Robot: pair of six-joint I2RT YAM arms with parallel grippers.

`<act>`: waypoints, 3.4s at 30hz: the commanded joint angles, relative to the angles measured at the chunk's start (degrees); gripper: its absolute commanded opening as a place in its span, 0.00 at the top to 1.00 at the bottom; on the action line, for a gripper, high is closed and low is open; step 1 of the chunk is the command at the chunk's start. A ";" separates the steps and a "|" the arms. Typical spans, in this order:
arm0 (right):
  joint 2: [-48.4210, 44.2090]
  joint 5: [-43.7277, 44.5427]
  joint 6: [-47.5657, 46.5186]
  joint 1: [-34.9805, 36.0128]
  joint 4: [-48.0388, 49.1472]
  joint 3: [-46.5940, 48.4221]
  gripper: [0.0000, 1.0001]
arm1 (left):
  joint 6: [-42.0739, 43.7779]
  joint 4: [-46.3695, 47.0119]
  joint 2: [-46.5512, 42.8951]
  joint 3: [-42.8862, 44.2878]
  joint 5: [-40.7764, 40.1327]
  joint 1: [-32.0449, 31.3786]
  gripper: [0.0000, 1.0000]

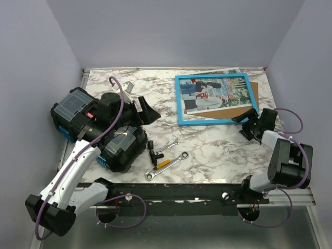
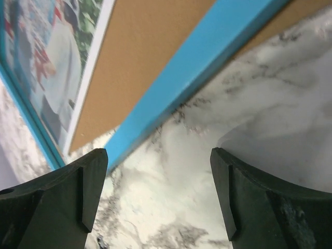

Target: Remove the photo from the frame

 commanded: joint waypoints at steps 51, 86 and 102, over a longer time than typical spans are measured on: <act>38.24 49.03 -13.92 56.39 -32.09 58.01 0.88 | 10.72 -1.61 -1.69 1.51 -5.42 -8.90 0.08; -34.45 28.06 3.25 56.39 -55.52 16.96 0.99 | -8.41 2.50 21.35 10.38 0.73 -17.46 0.11; -44.93 23.19 3.44 56.36 -59.62 13.56 0.99 | -18.82 9.11 39.37 21.09 4.25 -22.24 0.23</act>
